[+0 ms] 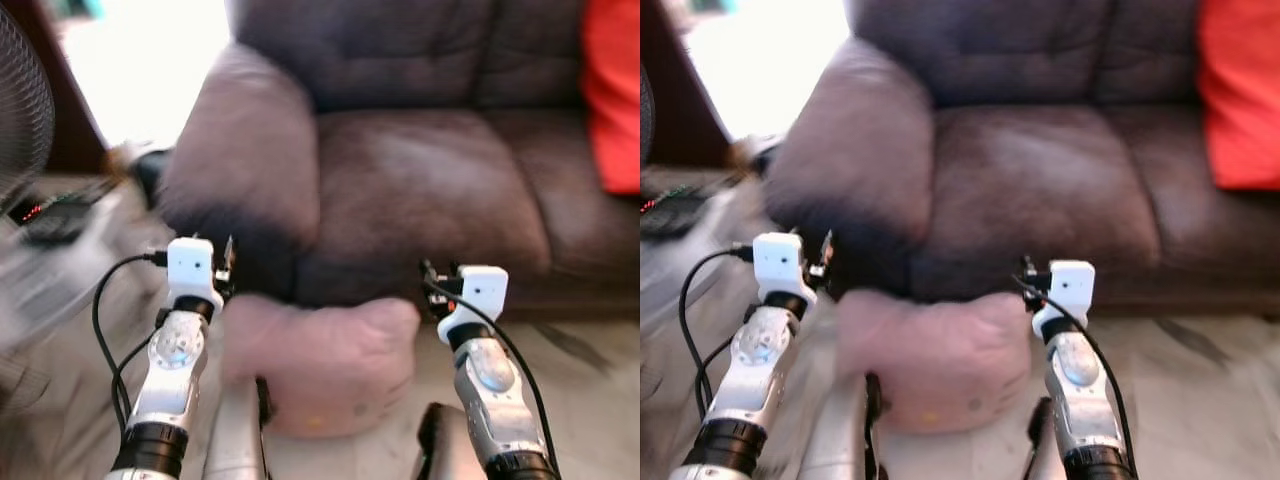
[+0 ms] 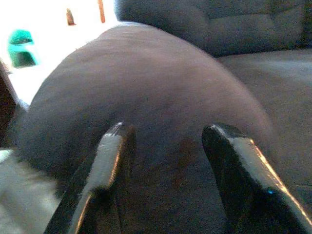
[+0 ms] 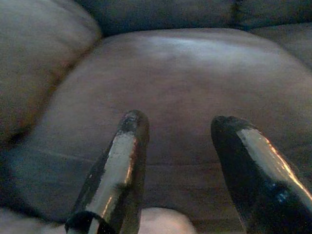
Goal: Move the pillow to the sofa from floor
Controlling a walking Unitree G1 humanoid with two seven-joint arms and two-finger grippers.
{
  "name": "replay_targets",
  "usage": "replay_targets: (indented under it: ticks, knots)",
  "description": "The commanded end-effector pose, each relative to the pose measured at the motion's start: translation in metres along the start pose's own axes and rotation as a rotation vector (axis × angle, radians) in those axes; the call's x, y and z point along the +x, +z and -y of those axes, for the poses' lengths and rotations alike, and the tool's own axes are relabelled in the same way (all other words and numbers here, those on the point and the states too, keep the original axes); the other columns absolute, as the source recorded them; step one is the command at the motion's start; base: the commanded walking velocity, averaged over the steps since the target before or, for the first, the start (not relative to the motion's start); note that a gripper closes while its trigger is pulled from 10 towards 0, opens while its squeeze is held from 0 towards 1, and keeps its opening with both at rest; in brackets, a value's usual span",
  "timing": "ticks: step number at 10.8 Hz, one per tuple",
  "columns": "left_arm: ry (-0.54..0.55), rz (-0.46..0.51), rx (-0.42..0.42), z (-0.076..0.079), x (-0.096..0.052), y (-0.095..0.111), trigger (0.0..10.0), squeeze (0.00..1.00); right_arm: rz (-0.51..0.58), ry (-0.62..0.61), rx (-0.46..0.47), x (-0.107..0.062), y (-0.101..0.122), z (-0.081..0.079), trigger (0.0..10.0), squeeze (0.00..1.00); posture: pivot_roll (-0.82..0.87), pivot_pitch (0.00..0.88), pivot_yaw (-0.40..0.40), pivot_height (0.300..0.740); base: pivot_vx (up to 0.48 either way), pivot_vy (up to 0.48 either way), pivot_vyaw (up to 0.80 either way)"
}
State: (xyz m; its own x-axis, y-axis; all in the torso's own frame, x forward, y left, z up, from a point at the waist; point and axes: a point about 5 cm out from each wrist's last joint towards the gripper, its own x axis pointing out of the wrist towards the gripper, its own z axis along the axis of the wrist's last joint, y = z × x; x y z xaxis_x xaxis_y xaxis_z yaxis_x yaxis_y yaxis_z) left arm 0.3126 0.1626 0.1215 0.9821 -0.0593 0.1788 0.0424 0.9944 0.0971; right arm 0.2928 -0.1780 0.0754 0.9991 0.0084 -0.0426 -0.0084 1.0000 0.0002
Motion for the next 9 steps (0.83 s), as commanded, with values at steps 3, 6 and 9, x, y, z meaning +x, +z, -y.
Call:
replay_targets:
  ticks: [3, 6, 9]
  knots:
    - [-0.003, 0.023, 0.003, 0.001, 0.002, 0.004, 10.0, 0.00, 0.010, -0.011, 0.014, 0.000, 0.001, 0.002, 10.0, 0.00, 0.08, 0.072, -0.050, 0.500, 0.326, 0.000, 0.27]
    - [-0.009, 0.051, -0.004, 0.002, 0.002, 0.008, 10.0, 0.00, -0.016, 0.010, 0.009, -0.003, -0.005, 0.000, 10.0, 0.00, 0.08, 0.077, -0.050, 0.500, 0.201, 0.000, 0.00]
    - [-0.011, 0.049, -0.003, 0.000, 0.001, 0.007, 10.0, 0.00, -0.155, -0.061, 0.003, -0.011, -0.026, 0.005, 10.0, 0.00, 0.08, 0.081, -0.050, 0.500, 0.000, 0.000, 0.00]
